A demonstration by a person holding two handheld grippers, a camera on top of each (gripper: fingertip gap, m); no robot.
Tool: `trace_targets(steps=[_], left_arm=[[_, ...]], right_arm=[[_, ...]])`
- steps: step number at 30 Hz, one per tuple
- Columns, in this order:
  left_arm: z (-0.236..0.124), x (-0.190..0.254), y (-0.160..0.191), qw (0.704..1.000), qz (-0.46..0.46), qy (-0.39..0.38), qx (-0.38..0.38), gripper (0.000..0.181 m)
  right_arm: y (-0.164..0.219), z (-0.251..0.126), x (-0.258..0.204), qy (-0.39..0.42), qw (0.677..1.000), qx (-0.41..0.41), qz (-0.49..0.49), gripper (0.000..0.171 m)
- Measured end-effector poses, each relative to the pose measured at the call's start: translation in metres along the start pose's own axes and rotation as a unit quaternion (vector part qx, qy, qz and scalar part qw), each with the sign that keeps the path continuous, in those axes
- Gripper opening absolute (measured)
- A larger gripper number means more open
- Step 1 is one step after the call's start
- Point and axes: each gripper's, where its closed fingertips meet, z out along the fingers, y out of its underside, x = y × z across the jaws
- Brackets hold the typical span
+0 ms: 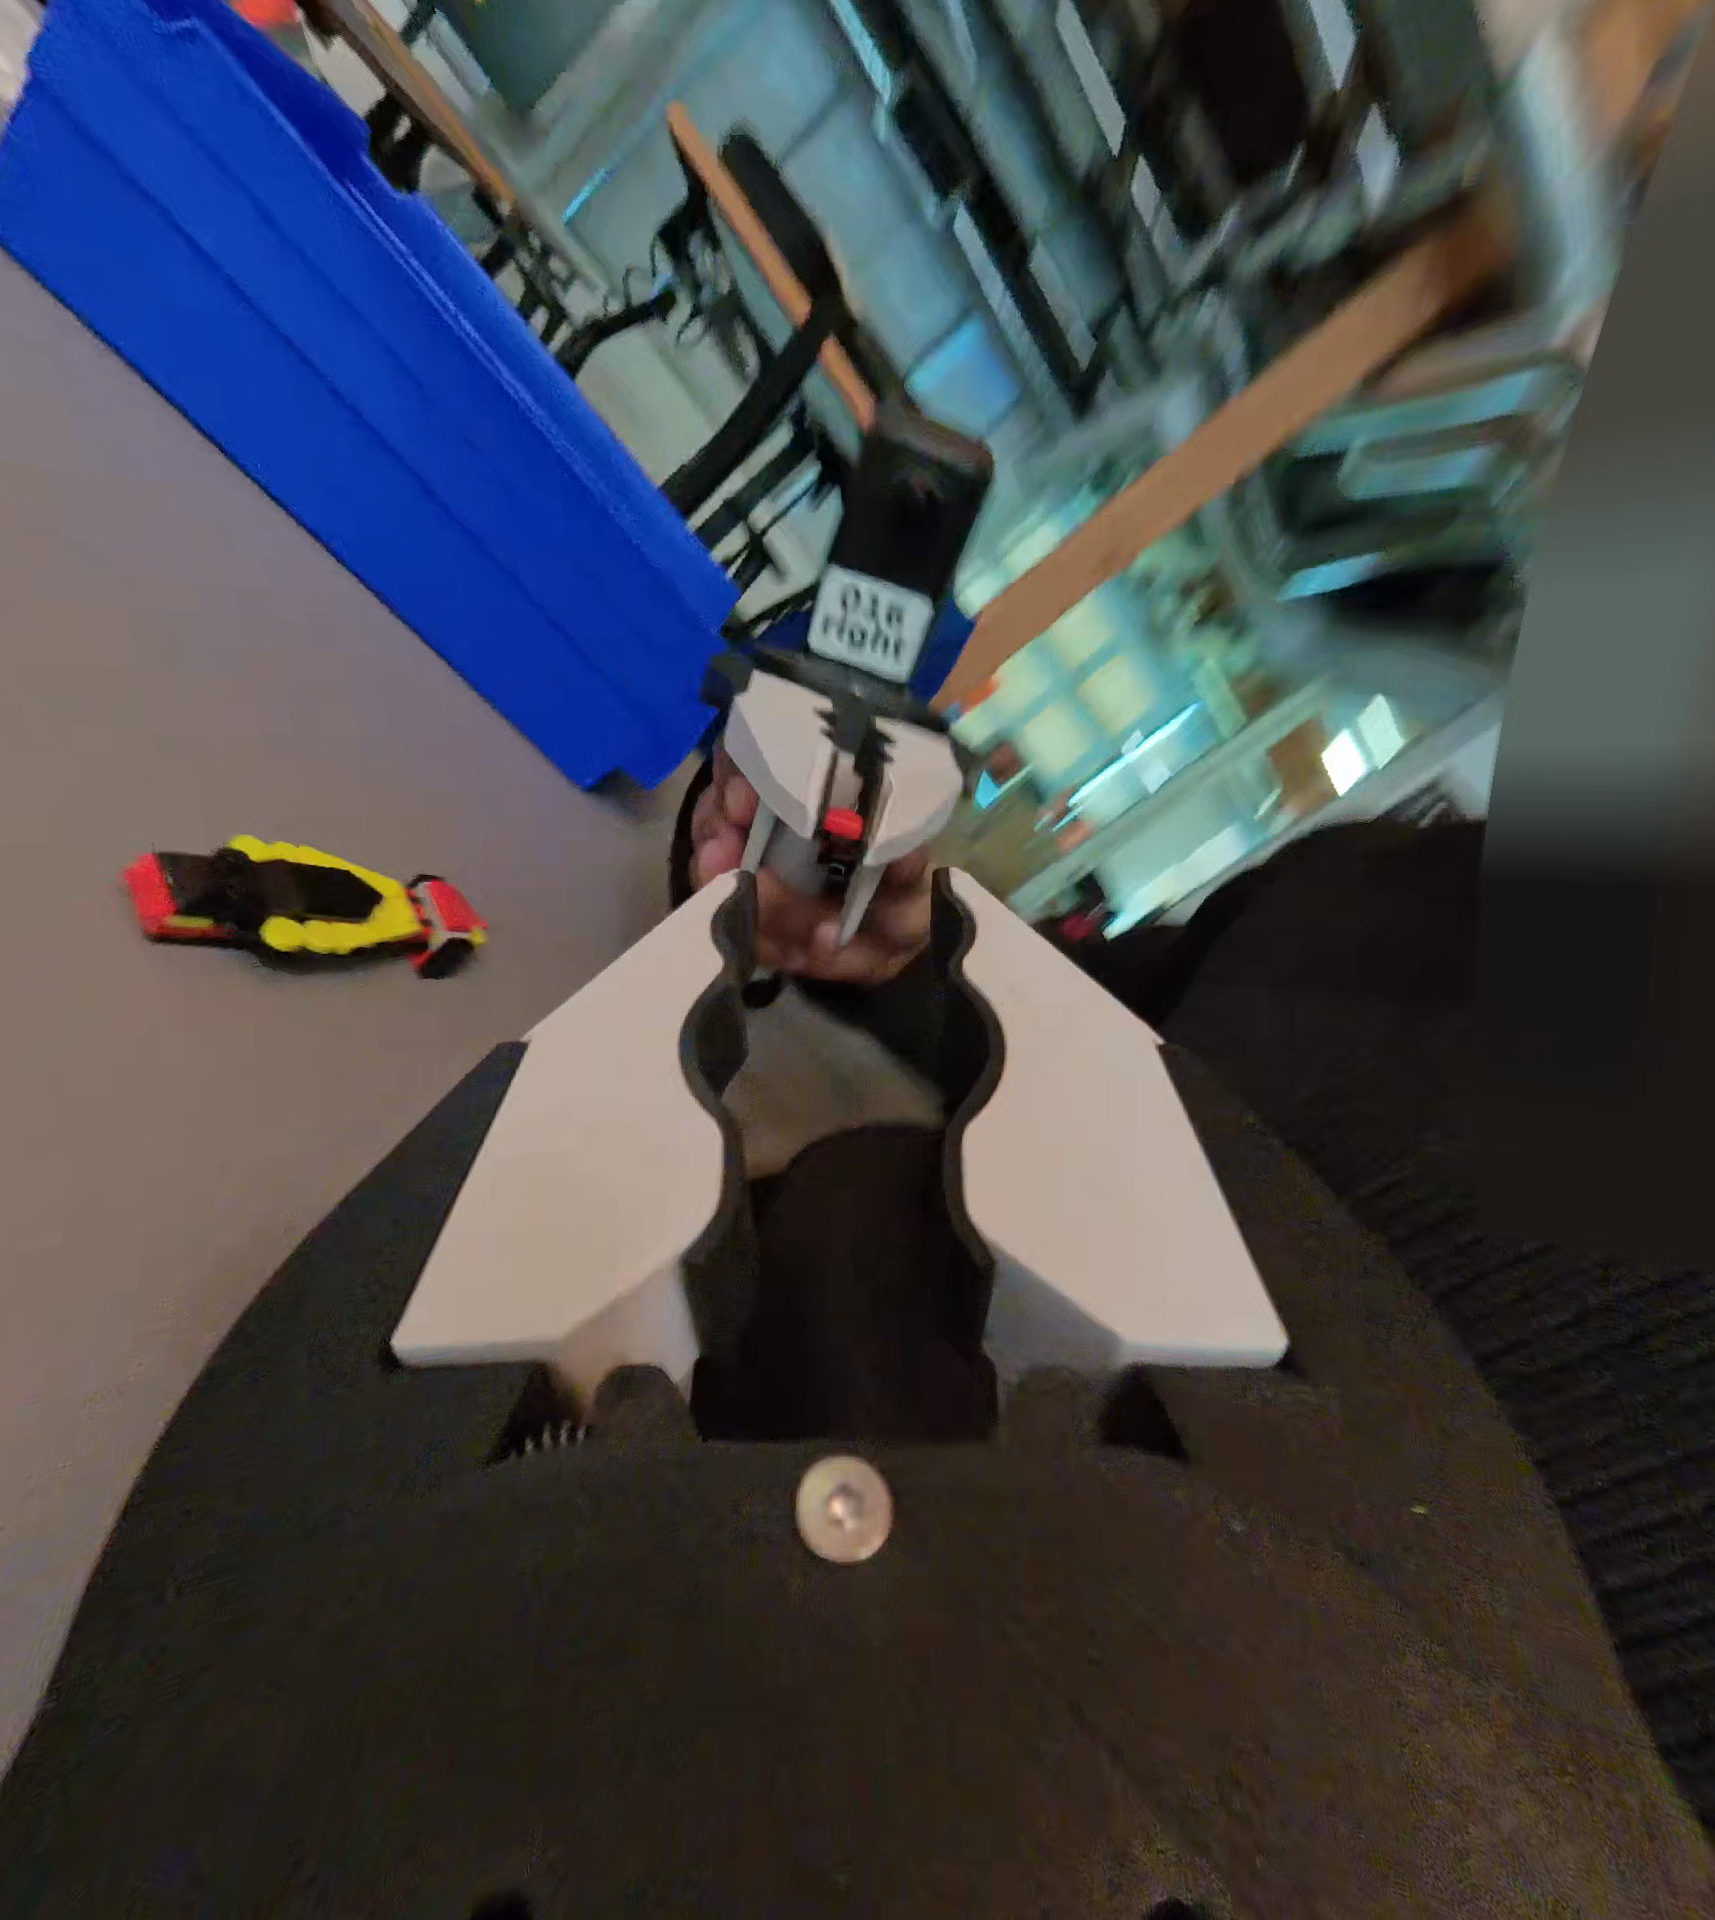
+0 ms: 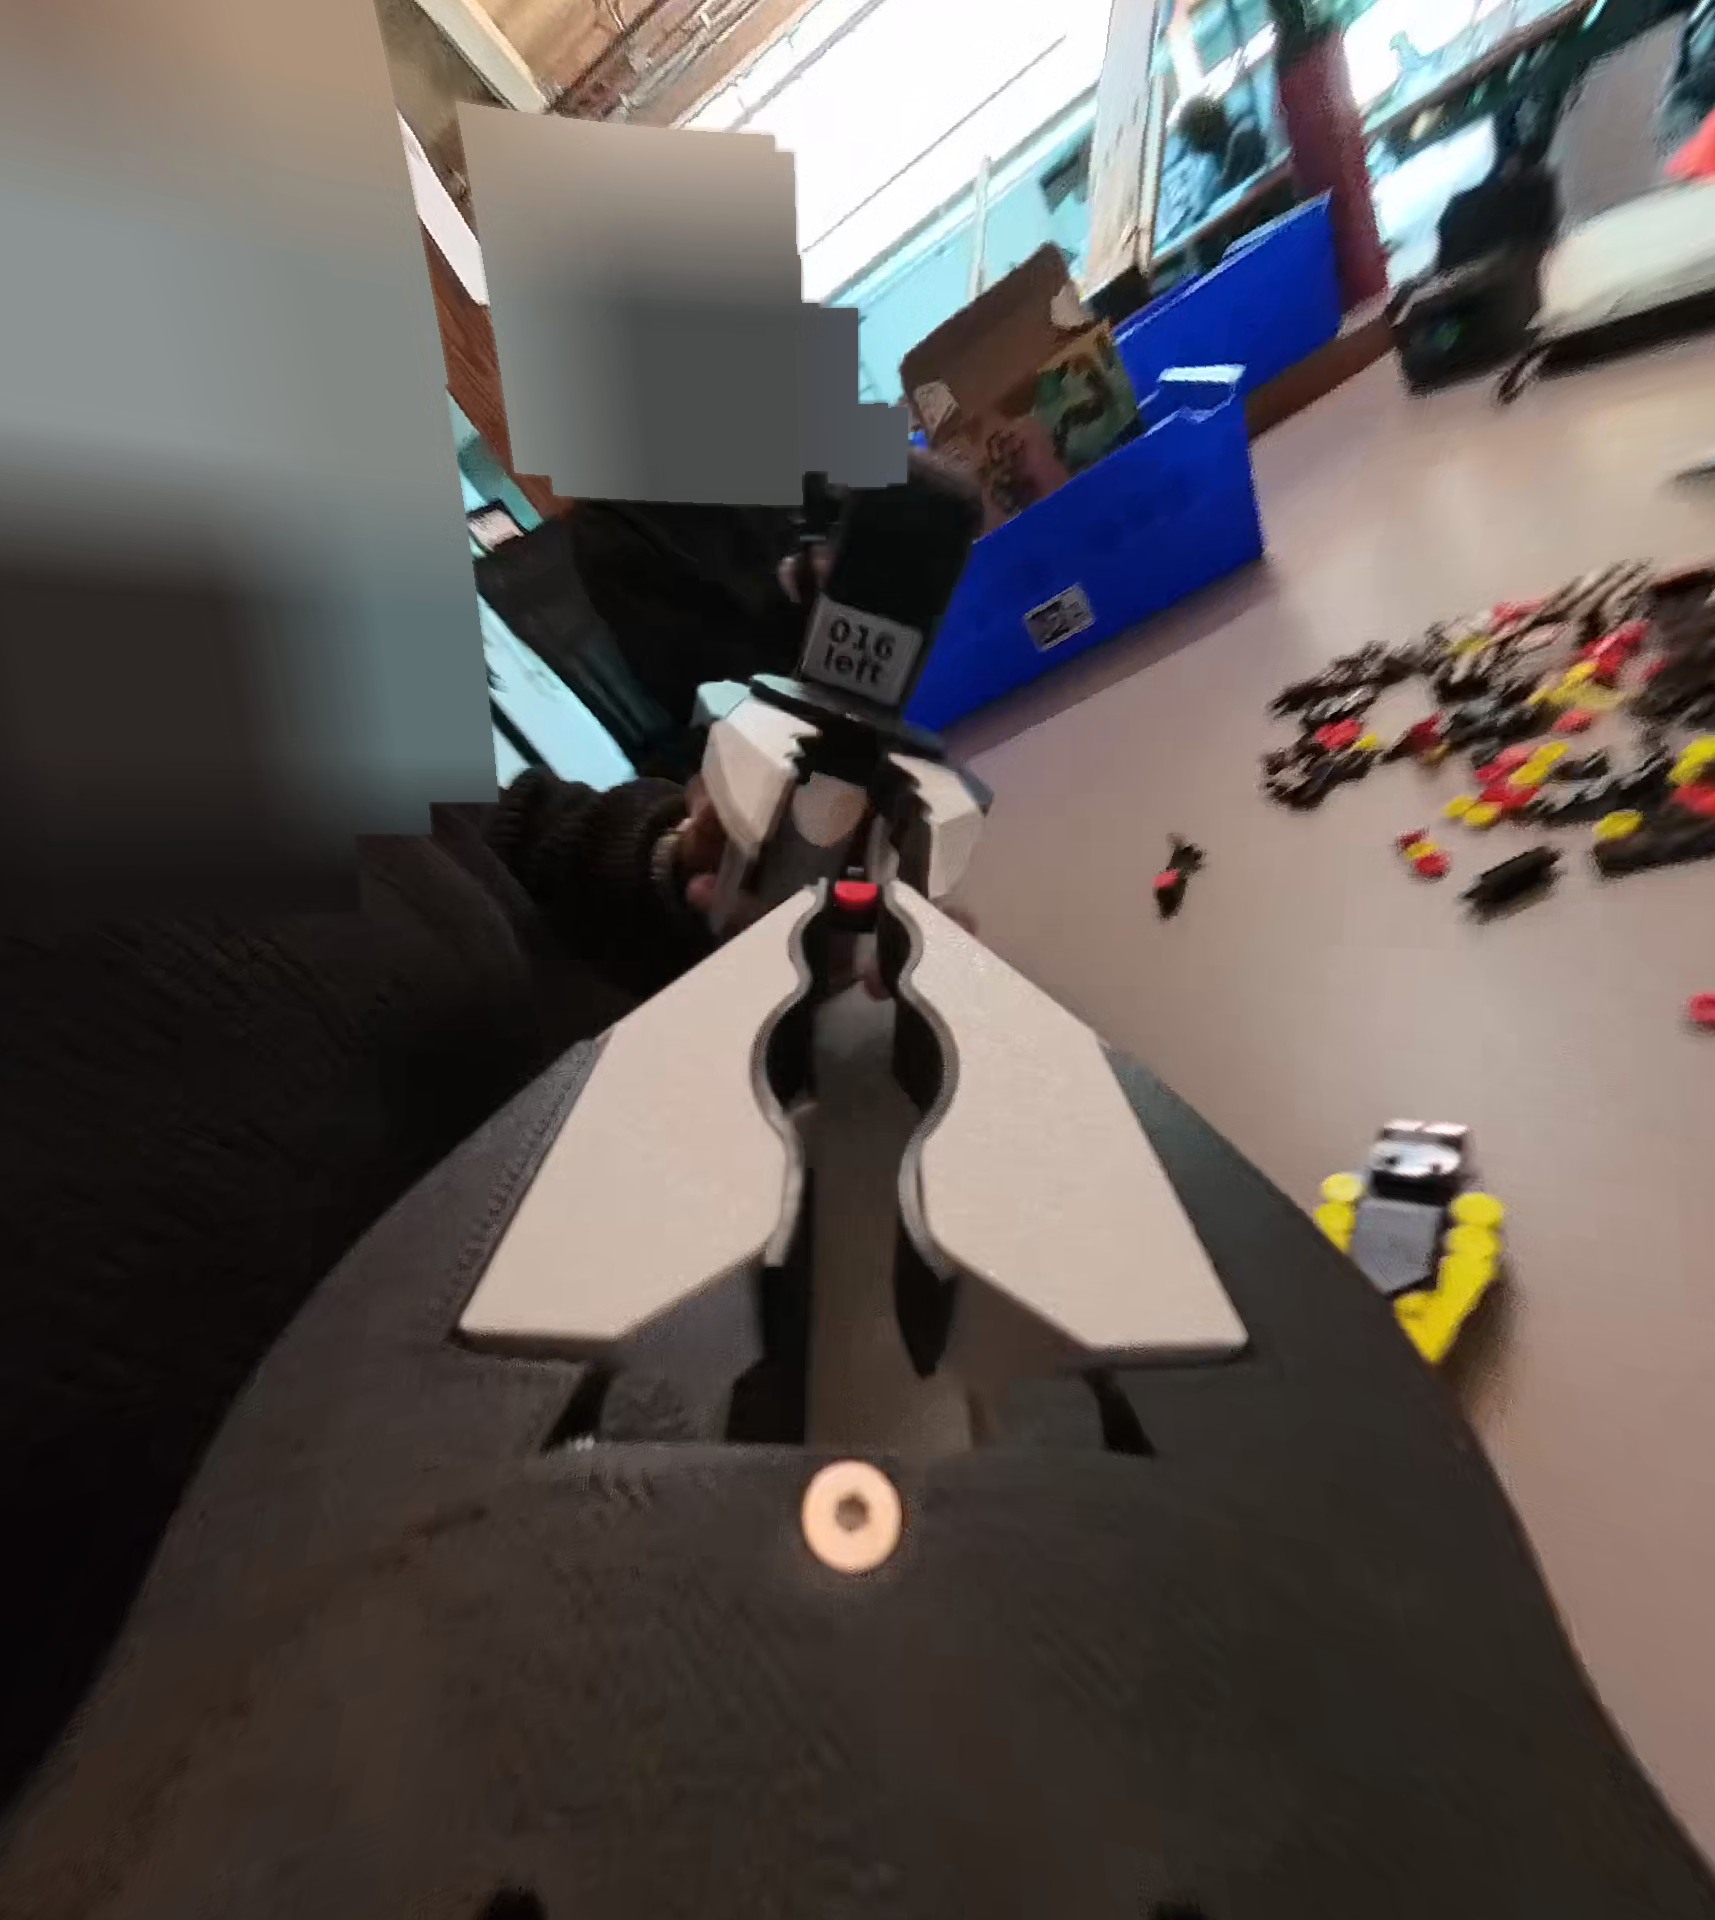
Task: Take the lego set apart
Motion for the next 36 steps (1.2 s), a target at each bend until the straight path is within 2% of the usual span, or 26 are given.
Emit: trace_targets(steps=[2,11,12,18,30,36], left_arm=[[0.000,-0.002,-0.005,0.997,-0.063,0.016,0.032,0.027],[0.003,0.005,0.004,0.971,-0.214,0.100,0.030,0.013],[0.004,0.005,0.005,0.972,-0.214,0.099,0.026,0.007],[0.003,0.003,0.008,0.976,-0.198,0.087,0.011,0.003],[0.004,0.005,0.014,0.982,-0.167,0.082,-0.017,0.004],[0.002,-0.002,0.012,0.988,-0.146,0.053,-0.016,0.002]], right_arm=[[-0.002,0.001,0.001,0.034,0.998,-0.003,-0.058,0.006],[0.004,0.009,-0.008,0.083,0.964,-0.039,-0.248,0.007],[0.005,0.009,-0.009,0.087,0.959,-0.044,-0.266,0.006],[0.010,0.010,-0.010,0.099,0.934,-0.070,-0.336,0.007],[0.015,0.009,-0.016,0.078,0.922,-0.084,-0.371,0.007],[0.016,0.009,-0.013,0.086,0.922,-0.088,-0.366,0.010]])
